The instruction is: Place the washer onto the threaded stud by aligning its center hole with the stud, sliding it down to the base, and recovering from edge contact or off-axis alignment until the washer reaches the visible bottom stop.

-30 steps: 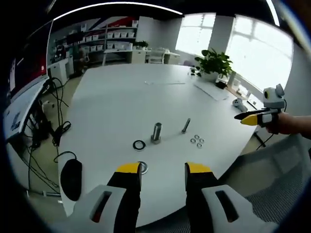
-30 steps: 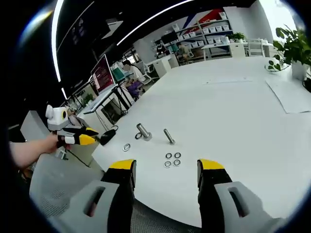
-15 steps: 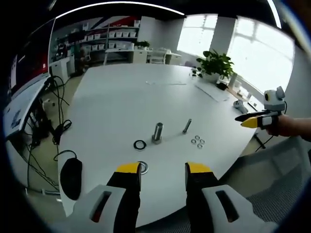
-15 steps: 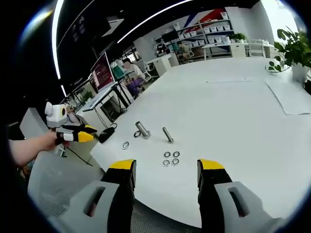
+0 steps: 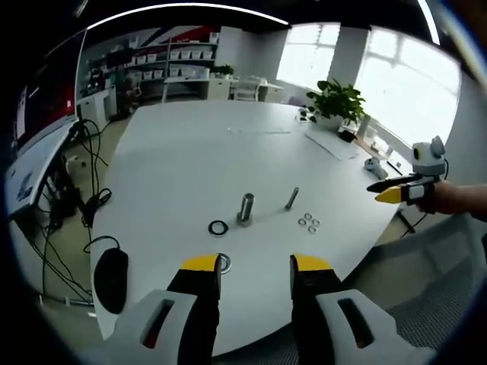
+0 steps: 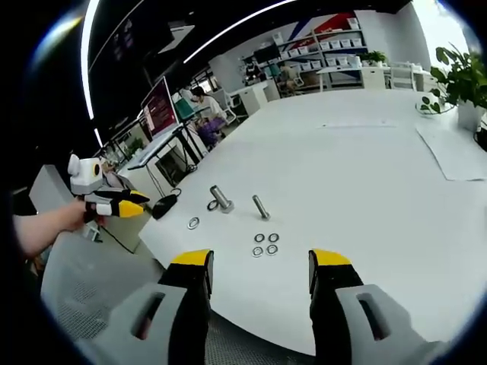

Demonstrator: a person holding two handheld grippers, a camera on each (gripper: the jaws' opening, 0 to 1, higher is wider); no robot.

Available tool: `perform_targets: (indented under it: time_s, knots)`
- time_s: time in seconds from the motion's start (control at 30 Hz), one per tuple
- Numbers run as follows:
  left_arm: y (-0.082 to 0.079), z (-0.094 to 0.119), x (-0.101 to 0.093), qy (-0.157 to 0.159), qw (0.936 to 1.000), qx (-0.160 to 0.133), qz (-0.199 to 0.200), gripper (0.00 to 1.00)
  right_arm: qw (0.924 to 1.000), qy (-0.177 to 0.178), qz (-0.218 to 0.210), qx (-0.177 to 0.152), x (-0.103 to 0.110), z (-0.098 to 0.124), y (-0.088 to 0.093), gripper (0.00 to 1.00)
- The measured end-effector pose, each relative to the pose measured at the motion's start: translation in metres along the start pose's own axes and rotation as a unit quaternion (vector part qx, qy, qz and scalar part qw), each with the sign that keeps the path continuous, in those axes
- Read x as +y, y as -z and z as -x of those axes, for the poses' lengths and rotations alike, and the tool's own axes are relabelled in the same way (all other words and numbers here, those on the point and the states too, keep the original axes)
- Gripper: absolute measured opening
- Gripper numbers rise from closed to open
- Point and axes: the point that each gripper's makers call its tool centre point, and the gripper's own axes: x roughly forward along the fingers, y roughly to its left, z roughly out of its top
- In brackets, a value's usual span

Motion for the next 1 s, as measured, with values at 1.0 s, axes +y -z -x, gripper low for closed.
perform_targets:
  time_s: [1.0]
  knots:
    - [0.0032, -0.0016, -0.0013, 0.005, 1.0, 0.005, -0.001, 0.36, 1.0, 0.002, -0.007, 0.005, -0.0017, -0.0017, 0.0027, 0.53]
